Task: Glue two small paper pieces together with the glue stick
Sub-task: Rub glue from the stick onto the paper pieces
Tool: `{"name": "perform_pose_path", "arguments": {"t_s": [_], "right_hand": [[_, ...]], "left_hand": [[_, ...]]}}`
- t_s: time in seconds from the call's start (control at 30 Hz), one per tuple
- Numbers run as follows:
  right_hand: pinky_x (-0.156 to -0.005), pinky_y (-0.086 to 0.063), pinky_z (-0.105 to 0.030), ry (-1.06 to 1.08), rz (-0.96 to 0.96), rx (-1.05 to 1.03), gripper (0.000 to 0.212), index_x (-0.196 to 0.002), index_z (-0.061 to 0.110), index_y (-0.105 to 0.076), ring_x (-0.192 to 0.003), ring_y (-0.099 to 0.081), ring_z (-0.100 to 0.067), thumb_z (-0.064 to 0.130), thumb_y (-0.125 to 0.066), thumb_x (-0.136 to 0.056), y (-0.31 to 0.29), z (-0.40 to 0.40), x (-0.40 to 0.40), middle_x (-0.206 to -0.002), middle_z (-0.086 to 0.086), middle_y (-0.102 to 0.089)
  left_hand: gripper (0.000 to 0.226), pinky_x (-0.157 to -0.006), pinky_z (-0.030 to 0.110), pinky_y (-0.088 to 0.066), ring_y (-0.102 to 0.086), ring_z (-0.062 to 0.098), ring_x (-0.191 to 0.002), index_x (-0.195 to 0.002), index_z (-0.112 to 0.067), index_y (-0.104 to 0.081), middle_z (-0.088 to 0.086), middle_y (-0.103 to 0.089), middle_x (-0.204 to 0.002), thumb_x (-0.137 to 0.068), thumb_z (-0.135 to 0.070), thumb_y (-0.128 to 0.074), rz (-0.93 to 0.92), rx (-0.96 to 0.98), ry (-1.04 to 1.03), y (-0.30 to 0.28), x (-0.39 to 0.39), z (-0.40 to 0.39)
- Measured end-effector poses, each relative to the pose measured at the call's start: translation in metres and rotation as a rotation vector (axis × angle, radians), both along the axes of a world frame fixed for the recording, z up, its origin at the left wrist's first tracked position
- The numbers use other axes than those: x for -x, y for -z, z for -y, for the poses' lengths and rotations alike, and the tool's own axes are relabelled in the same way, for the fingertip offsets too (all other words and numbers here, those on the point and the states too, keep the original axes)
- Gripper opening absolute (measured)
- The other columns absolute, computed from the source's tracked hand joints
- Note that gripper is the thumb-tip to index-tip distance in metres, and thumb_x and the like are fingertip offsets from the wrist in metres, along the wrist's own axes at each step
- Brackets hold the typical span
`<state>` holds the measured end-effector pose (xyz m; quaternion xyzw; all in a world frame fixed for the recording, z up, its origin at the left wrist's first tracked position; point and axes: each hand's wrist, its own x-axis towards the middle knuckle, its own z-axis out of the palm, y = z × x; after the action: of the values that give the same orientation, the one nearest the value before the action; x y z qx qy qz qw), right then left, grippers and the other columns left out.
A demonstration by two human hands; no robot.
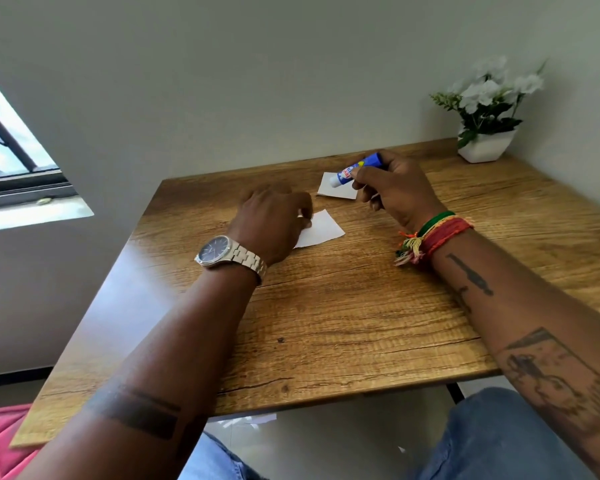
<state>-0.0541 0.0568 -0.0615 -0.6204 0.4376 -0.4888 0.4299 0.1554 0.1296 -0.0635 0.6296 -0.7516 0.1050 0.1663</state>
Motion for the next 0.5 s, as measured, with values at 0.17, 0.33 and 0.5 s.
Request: {"name": "perform_pose_path", "arguments": {"t_s": [0.17,0.33,0.5], "right_hand": [[-0.051,-0.048,-0.024,0.007,0.011,-0.004,0.018,-0.110,0.017,-0.068,-0.068,-0.061,-0.017,0.020,-0.068,-0.093,0.000,0.001,0.001,-0.086,-0.006,-0.072],[-0.051,-0.048,-0.024,-0.012,0.008,0.009,0.010,-0.102,0.023,-0.069,-0.065,-0.060,-0.015,0.020,-0.069,-0.092,0.000,-0.001,0.000,-0.084,-0.005,-0.072],[-0.051,-0.051,-0.022,-0.072,-0.144,0.050,0.018,-0.105,0.021,-0.075,-0.061,-0.063,-0.010,0.026,-0.071,-0.089,0.006,-0.001,-0.002,-0.083,-0.006,-0.073]], "left_hand": [[0.042,-0.100,0.044,-0.038,-0.051,0.024,-0.117,-0.128,-0.043,-0.065,-0.011,-0.063,-0.130,-0.097,-0.014,-0.058,0.138,-0.158,0.141,-0.001,-0.002,0.002],[0.029,-0.101,0.046,-0.038,-0.054,0.026,-0.118,-0.125,-0.040,-0.068,-0.006,-0.065,-0.120,-0.098,-0.044,-0.056,0.101,-0.157,0.022,0.002,0.002,0.006],[0.028,-0.098,0.043,-0.036,-0.058,0.025,-0.112,-0.118,-0.034,-0.072,-0.002,-0.066,-0.112,-0.098,-0.046,-0.056,0.042,-0.123,-0.053,0.007,0.010,0.006]]}}
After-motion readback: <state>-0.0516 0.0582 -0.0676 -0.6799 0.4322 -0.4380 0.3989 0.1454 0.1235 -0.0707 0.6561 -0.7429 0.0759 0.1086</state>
